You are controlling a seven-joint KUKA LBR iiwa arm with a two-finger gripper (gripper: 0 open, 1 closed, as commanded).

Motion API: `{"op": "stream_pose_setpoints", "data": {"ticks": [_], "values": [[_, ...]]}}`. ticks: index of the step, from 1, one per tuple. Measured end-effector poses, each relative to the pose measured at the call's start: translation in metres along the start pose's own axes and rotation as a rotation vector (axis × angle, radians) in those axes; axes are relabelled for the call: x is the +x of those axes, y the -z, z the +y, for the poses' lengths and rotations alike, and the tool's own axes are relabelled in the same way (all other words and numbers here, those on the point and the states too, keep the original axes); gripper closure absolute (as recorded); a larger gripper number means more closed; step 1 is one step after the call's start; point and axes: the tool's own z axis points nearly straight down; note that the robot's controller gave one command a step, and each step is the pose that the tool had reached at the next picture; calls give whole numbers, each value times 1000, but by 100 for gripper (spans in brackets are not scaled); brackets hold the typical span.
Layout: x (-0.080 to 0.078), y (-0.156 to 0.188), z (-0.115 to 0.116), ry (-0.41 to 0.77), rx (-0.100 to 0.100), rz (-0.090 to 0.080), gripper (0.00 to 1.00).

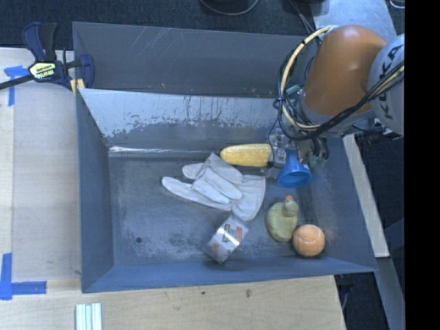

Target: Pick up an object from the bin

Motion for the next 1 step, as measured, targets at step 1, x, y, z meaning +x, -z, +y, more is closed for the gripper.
{"op": "stream_pose_setpoints", "data": {"ticks": [1], "values": [[14,54,-9,-46,-1,4,100]]}}
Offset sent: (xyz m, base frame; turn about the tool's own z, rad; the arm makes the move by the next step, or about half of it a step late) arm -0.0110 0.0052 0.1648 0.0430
